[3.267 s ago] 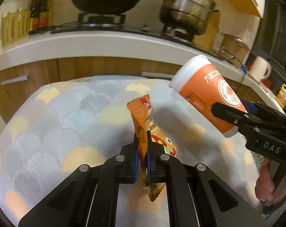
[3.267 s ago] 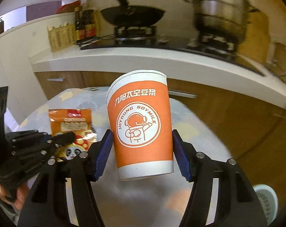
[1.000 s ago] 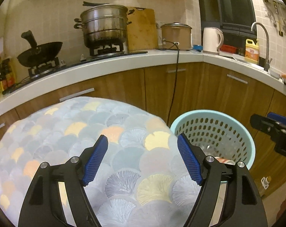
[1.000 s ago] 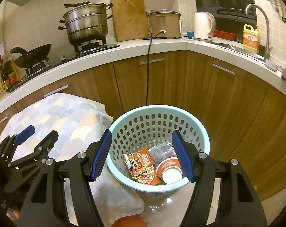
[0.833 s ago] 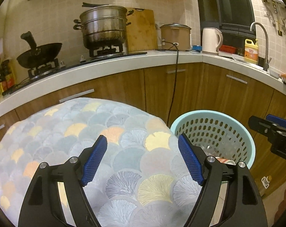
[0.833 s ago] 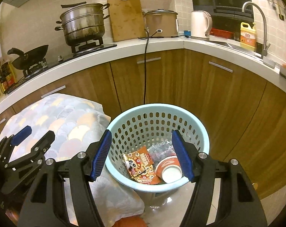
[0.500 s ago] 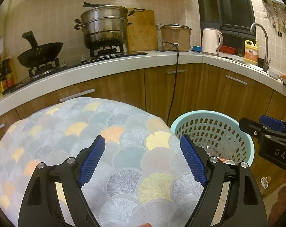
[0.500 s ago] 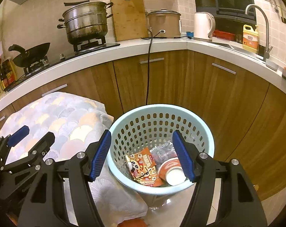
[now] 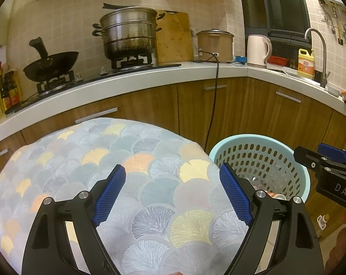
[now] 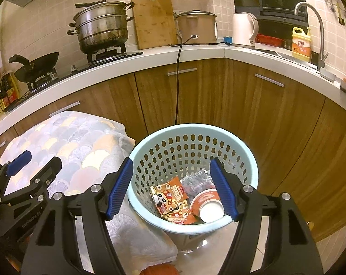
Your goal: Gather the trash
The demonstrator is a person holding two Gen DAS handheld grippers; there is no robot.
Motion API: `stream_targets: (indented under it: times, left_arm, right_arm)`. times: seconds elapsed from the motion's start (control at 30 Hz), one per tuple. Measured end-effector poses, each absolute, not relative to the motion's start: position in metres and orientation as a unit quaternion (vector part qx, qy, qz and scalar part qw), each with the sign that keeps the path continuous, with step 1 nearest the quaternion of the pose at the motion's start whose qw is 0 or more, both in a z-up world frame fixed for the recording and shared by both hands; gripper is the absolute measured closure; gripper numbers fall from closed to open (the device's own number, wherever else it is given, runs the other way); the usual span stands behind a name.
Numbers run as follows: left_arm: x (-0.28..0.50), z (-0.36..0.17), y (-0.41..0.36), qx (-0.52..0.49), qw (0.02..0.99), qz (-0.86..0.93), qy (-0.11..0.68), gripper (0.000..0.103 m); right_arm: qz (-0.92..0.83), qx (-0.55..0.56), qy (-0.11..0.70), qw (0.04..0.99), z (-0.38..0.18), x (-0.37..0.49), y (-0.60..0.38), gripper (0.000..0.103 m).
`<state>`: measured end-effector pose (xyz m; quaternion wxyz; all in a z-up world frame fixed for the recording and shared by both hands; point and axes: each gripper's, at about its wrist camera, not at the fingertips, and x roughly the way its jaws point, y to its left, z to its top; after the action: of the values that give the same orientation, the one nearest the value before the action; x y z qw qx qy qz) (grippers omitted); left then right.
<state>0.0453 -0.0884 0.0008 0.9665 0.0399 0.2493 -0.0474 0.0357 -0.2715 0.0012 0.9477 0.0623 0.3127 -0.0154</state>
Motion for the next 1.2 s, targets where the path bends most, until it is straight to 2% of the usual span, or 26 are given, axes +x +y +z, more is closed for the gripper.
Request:
stream_targets:
  times: [1.2]
  left_arm:
    - [0.0463, 0.0001, -0.0867, 0.039, 0.966, -0.049, 0.25, 0.017]
  right_arm:
    - [-0.018, 0.054, 0.309, 0.949, -0.0018, 0.0326, -0.2678, 0.037]
